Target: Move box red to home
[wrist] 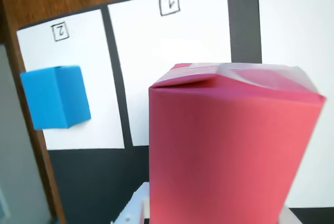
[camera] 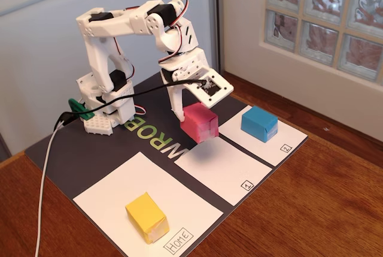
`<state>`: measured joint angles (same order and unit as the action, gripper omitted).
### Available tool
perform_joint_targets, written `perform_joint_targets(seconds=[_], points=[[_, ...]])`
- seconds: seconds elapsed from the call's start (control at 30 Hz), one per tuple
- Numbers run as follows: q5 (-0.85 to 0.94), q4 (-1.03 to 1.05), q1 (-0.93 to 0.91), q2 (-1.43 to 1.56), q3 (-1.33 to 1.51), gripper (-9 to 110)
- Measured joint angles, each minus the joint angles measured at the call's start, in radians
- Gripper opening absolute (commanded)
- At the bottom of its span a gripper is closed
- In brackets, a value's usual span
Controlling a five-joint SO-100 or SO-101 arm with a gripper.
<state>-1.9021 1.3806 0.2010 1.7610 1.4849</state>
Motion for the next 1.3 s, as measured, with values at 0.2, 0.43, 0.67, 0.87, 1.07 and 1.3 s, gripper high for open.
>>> perform_joint_targets(seconds=[0.2, 0.43, 0.67, 0.87, 1.07, 1.3], points=[[0.043, 0.000, 0.012, 0.091, 0.094, -1], [0.020, -0.035, 0.018, 0.293, 0.336, -1], [0.087, 0.006, -0.032, 0.419, 0.465, -1], [0.250, 0.052, -0.144, 0.480, 0.508, 0], [0.451, 0.028, -0.285, 0.488, 0.511, 0], [0.574, -0.012, -0.446, 0.488, 0.511, 0]])
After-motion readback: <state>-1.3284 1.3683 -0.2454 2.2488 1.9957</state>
